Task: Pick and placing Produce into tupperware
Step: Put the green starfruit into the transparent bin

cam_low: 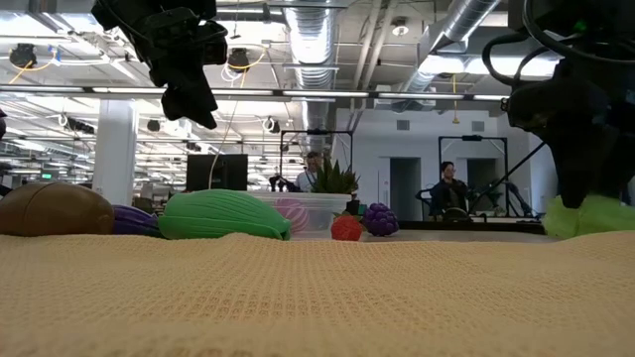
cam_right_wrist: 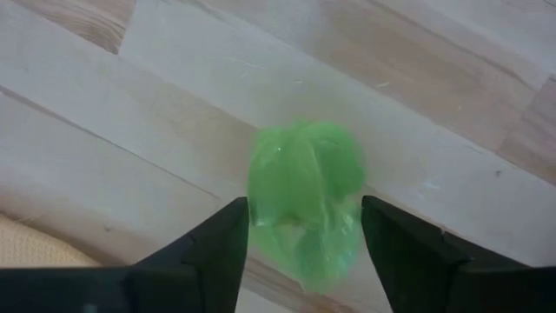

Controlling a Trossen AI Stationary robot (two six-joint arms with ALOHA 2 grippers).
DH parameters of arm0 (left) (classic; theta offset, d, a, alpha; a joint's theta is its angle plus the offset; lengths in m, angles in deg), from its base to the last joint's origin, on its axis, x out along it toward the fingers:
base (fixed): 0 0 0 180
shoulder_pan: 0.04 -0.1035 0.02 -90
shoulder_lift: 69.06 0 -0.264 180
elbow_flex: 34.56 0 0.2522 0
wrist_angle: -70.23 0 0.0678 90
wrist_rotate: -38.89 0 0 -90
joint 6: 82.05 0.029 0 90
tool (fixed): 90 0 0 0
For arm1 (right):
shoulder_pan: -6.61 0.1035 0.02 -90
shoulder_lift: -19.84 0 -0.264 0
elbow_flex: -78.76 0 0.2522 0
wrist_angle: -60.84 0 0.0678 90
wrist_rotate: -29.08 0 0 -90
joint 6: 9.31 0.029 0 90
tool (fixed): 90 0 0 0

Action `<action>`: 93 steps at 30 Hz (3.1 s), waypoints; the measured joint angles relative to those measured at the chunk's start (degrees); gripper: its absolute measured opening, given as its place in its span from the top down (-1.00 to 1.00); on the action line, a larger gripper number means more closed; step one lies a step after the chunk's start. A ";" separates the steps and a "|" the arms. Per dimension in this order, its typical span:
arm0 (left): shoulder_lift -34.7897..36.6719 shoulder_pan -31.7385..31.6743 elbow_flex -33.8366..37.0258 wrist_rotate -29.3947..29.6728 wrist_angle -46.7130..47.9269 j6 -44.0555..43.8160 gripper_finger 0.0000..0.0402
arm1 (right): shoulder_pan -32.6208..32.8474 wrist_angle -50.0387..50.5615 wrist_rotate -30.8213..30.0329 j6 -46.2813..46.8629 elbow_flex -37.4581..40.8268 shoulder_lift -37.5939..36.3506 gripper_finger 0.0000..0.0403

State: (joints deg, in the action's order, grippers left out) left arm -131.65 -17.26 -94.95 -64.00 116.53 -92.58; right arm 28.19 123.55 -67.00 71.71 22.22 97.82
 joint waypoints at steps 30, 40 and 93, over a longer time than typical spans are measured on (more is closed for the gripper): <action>0.00 -0.01 0.00 0.00 0.01 -0.02 0.00 | 0.00 -1.92 0.04 -2.15 0.00 1.02 -0.46; 0.02 0.00 0.00 -0.01 0.41 -0.02 0.00 | 0.01 -6.30 2.61 -3.45 0.00 8.47 -0.47; 0.02 -0.01 -0.02 -0.01 0.98 0.28 0.00 | -0.63 -5.88 3.16 -3.50 0.04 9.38 -0.18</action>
State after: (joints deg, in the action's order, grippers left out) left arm -131.63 -17.27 -94.97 -64.01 117.51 -92.29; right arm 27.56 117.67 -63.84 68.21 22.26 107.19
